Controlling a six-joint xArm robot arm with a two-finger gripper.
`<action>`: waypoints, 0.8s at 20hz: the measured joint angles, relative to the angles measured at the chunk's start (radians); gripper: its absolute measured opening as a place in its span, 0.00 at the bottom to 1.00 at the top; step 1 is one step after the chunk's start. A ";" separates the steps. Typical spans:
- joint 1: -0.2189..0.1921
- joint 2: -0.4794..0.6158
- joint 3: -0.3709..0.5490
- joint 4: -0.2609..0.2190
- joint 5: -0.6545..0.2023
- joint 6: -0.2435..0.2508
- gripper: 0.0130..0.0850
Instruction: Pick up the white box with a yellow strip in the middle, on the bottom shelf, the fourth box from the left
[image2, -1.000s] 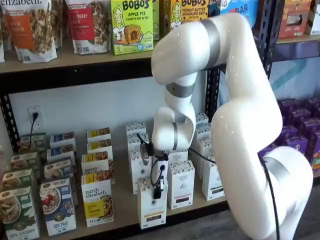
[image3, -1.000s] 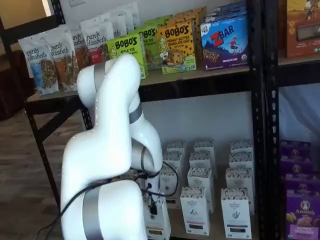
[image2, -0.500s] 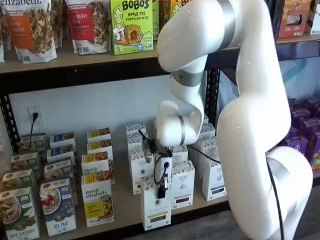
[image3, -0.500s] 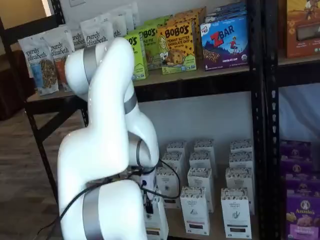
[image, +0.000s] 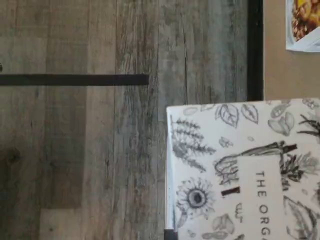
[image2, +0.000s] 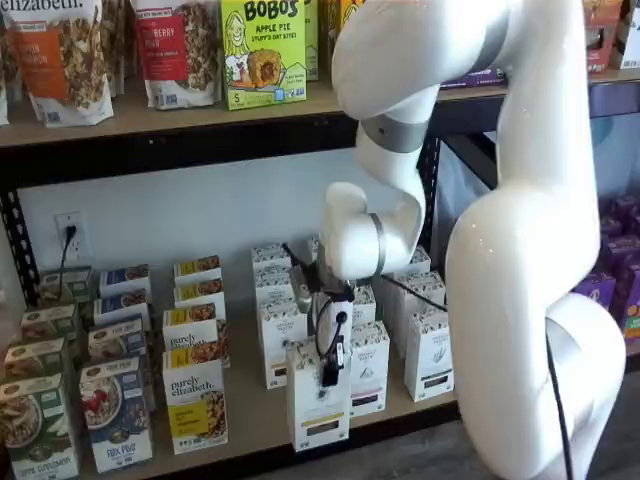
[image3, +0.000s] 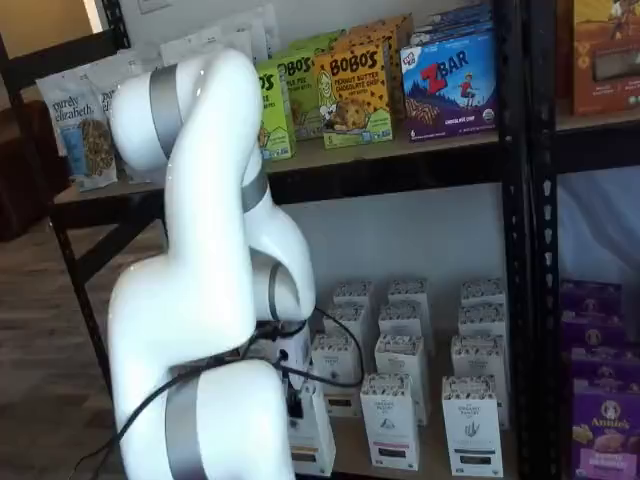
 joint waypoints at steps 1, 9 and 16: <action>-0.002 -0.019 0.012 -0.014 0.003 0.012 0.50; -0.012 -0.188 0.061 -0.118 0.178 0.109 0.50; -0.021 -0.329 0.095 -0.176 0.305 0.160 0.50</action>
